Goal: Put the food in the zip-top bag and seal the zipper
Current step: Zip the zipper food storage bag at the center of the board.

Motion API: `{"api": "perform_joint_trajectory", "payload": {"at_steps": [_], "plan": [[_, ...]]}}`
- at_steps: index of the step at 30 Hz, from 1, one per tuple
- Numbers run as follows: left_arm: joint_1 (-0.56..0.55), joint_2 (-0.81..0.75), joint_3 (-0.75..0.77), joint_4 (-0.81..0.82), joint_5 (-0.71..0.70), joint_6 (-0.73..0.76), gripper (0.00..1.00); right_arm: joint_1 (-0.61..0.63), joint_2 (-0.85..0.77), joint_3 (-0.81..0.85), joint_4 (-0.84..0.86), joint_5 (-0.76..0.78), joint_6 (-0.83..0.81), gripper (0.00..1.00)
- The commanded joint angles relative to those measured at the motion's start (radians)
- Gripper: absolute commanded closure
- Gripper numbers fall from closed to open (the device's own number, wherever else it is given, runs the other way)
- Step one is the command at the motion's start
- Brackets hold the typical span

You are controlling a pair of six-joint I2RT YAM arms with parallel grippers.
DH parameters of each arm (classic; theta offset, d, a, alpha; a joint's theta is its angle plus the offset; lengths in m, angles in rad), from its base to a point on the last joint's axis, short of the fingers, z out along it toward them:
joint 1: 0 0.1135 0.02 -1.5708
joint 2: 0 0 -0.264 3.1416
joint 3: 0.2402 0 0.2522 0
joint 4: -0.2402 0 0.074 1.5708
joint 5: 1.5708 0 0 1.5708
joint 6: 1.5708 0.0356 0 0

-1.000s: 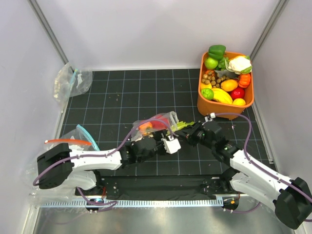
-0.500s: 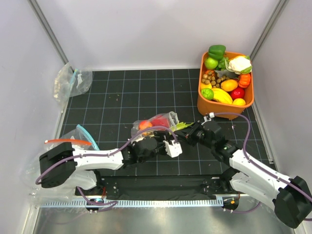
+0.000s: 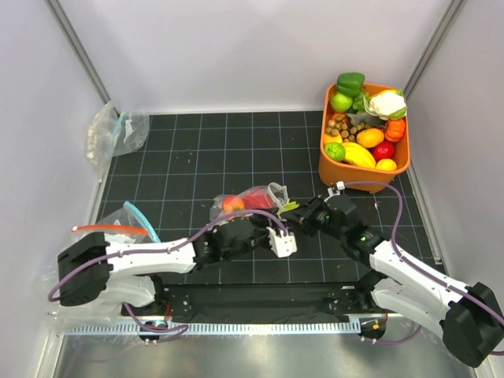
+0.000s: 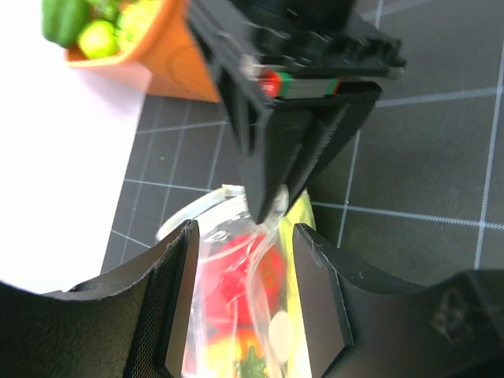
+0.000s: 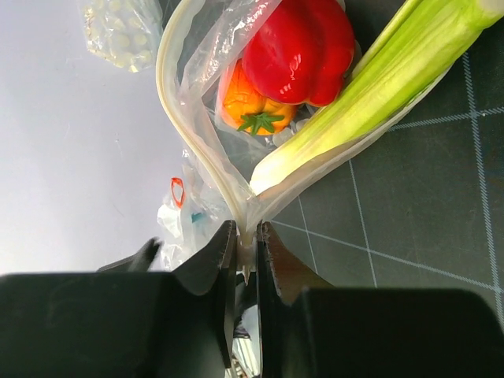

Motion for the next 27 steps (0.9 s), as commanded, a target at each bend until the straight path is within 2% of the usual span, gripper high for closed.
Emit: {"api": "perform_joint_trajectory", "payload": {"at_steps": [1,8,10,11,12,14,19,22,27], "plan": [[-0.004,0.084,0.066,-0.065,0.006,0.041,0.46,-0.002,-0.001,0.007,0.054,-0.025,-0.013,0.99],[0.024,0.141,0.111,-0.098,-0.038,0.013,0.47,-0.002,-0.002,0.007,0.053,-0.025,-0.013,0.99],[0.050,0.147,0.121,-0.101,-0.049,-0.020,0.62,-0.002,-0.002,0.006,0.056,-0.027,-0.014,0.99],[0.050,0.150,0.123,-0.101,-0.049,-0.028,0.74,-0.003,-0.002,0.006,0.056,-0.027,-0.016,0.99],[0.055,0.152,0.126,-0.102,-0.058,-0.033,0.91,-0.002,-0.002,0.006,0.056,-0.025,-0.014,0.99],[0.056,0.150,0.126,-0.101,-0.050,-0.040,1.00,-0.002,-0.001,0.006,0.054,-0.022,-0.013,0.99],[0.046,0.135,0.134,-0.110,0.009,-0.068,1.00,-0.002,0.018,0.000,0.062,-0.014,-0.002,0.99],[0.009,0.106,0.108,-0.105,0.031,-0.028,1.00,-0.002,0.054,-0.013,0.106,-0.031,0.018,0.99],[-0.071,0.087,0.066,-0.049,-0.036,0.033,1.00,-0.002,0.102,-0.003,0.114,-0.037,0.012,0.99]]}}
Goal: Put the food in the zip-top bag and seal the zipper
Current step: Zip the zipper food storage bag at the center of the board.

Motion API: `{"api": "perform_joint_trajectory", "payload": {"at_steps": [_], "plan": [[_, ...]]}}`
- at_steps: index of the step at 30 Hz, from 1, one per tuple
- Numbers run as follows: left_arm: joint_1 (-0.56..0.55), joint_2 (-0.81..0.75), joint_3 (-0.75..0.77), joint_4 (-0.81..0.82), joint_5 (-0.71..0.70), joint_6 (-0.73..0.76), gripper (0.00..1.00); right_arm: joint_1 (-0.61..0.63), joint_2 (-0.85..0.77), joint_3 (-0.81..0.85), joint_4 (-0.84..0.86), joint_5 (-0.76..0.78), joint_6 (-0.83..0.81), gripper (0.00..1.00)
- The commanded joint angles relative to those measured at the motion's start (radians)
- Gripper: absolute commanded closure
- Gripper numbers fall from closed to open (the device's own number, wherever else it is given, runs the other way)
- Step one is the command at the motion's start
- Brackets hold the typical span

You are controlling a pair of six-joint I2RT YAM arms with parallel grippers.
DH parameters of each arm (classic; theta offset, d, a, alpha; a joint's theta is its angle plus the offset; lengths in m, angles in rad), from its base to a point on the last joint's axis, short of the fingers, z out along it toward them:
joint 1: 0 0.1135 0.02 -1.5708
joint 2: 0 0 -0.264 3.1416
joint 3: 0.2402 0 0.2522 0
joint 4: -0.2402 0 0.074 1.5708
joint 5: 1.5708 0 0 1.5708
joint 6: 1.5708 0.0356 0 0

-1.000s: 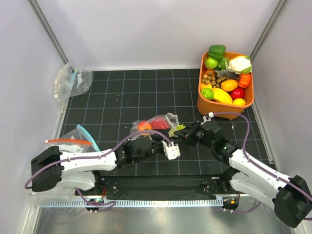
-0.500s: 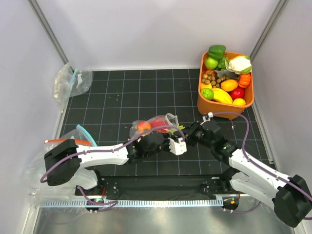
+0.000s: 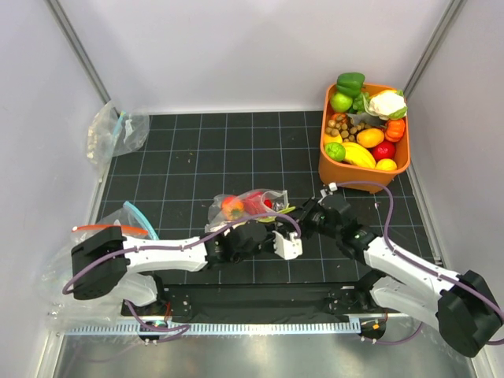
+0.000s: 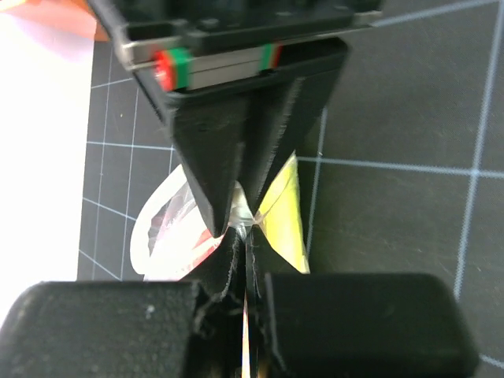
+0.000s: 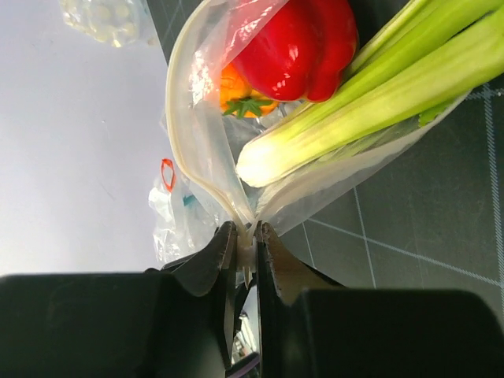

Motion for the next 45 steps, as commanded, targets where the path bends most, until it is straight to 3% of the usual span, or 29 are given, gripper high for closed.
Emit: {"api": "perform_joint_trajectory", "payload": {"at_steps": [1,15,34,45], "plan": [[-0.059,-0.060,-0.014,0.100,0.013,0.047,1.00,-0.005,0.030,0.004,0.055,0.015,0.004,0.99],[-0.126,-0.195,-0.094,0.152,-0.024,0.039,1.00,-0.040,0.003,0.001,0.012,0.044,-0.010,0.99],[-0.197,-0.221,-0.117,0.168,-0.051,0.075,1.00,-0.081,-0.007,0.001,-0.007,0.057,-0.030,0.99],[-0.225,-0.339,-0.154,0.177,-0.068,0.049,1.00,-0.092,0.021,0.015,-0.033,0.112,-0.063,0.99]]}}
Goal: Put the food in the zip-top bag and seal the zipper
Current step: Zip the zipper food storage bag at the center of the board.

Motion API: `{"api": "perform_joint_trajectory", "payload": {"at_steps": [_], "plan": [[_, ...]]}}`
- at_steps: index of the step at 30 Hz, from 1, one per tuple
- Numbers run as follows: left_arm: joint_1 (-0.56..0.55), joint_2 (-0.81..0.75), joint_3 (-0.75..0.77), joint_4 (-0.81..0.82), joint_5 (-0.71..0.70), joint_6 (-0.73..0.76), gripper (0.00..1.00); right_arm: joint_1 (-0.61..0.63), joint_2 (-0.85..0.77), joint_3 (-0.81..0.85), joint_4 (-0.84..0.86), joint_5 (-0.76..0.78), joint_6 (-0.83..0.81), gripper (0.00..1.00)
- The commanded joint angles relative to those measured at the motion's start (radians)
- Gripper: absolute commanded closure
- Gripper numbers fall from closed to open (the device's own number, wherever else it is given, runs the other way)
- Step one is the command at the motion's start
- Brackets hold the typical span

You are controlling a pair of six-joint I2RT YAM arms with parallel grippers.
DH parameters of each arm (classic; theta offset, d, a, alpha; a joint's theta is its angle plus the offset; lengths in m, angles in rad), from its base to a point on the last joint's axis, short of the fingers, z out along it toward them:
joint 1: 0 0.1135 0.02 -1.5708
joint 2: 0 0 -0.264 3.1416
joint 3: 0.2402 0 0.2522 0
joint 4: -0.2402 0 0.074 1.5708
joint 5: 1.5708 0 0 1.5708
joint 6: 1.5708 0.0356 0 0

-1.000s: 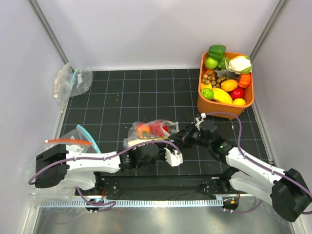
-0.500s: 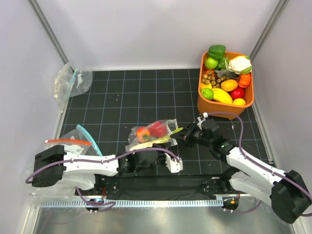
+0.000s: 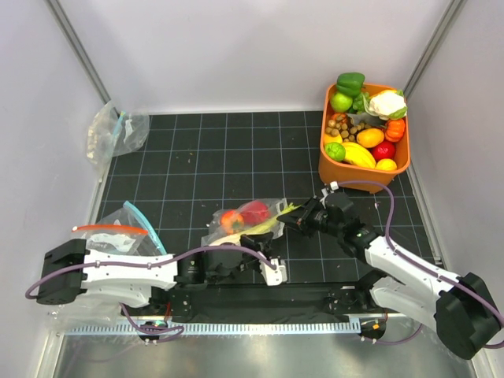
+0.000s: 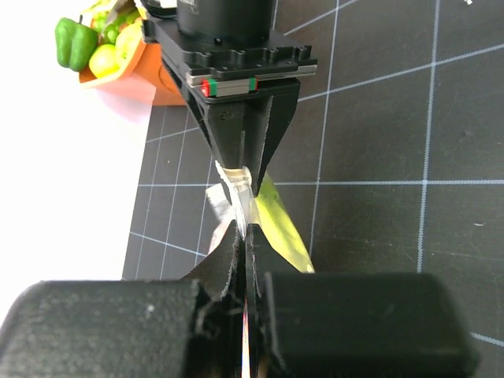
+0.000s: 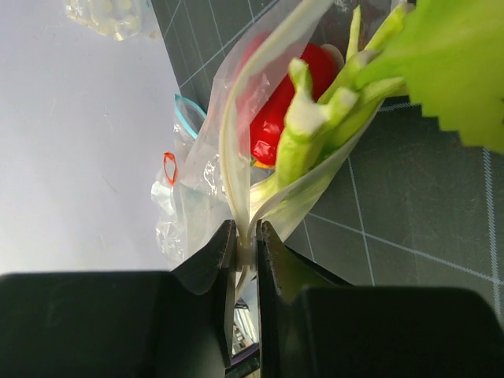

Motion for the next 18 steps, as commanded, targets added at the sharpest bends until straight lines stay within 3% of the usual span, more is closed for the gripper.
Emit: {"api": "perform_joint_trajectory", "payload": {"at_steps": [1,10,13,16,18], "plan": [[-0.045,-0.098,-0.006,0.104,0.040,-0.022,1.00,-0.042,0.025,0.016,-0.020,0.189,-0.042,0.99],[-0.045,-0.217,-0.049,0.111,0.031,-0.061,1.00,-0.044,0.021,0.027,-0.039,0.232,-0.063,0.99],[-0.036,-0.203,-0.061,0.148,-0.020,-0.074,1.00,-0.044,0.007,0.027,-0.025,0.219,-0.097,0.92],[0.019,-0.166,-0.036,0.133,-0.001,-0.152,1.00,-0.044,-0.019,0.016,0.029,0.202,-0.129,0.88],[0.059,-0.160,-0.032,0.119,0.022,-0.189,1.00,-0.044,-0.036,0.013,0.035,0.206,-0.138,0.90]]}}
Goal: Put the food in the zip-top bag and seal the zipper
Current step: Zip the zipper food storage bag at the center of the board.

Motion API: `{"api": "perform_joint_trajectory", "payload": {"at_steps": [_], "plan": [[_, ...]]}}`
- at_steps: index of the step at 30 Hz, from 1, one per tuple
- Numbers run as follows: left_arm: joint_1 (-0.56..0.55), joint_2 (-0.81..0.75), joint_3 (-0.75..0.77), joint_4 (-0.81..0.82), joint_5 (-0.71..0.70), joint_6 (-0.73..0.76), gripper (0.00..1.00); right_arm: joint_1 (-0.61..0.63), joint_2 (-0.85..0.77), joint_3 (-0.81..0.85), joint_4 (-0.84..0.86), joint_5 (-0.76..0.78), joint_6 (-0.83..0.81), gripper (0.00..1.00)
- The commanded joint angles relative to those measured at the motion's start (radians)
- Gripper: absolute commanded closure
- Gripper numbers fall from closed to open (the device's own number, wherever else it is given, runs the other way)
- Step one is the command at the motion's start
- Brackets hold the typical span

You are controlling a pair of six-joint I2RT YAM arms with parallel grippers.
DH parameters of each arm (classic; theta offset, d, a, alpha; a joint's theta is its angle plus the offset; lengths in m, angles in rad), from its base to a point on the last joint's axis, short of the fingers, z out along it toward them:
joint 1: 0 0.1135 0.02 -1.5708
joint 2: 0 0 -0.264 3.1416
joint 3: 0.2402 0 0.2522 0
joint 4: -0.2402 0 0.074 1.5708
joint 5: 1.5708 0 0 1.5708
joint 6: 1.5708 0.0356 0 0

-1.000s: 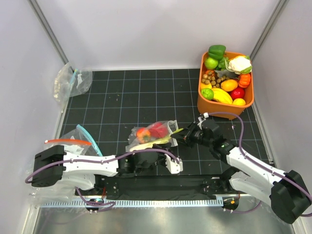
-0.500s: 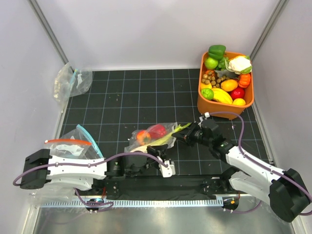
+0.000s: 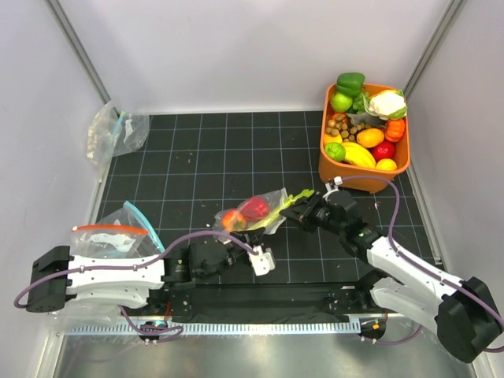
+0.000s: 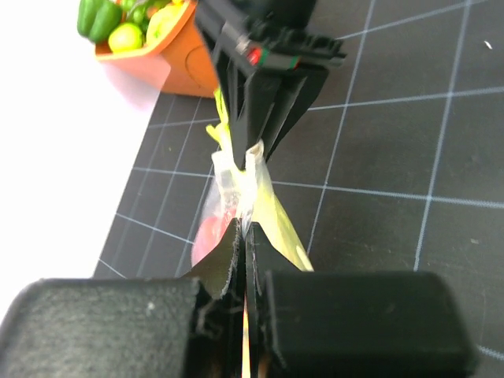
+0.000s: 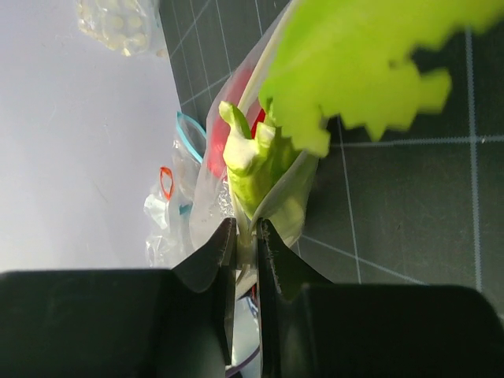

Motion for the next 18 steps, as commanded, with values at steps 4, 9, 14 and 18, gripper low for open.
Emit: {"api": "perform_joint_trajectory", "payload": {"at_steps": [4,9,14,18], "plan": [[0.048,-0.011,0.035,0.095,0.121,-0.103,1.00,-0.039,-0.073,-0.006,0.040,0.173,-0.093,0.99],[0.050,0.005,0.038,0.100,0.127,-0.118,0.95,-0.039,-0.079,0.003,0.204,0.086,-0.214,0.99],[0.069,-0.014,0.046,0.103,0.138,-0.193,0.52,-0.039,0.042,0.122,0.253,-0.063,-0.267,0.99],[0.146,-0.078,0.028,0.124,0.045,-0.319,0.27,-0.021,0.192,0.241,0.357,-0.157,-0.243,0.99]]}}
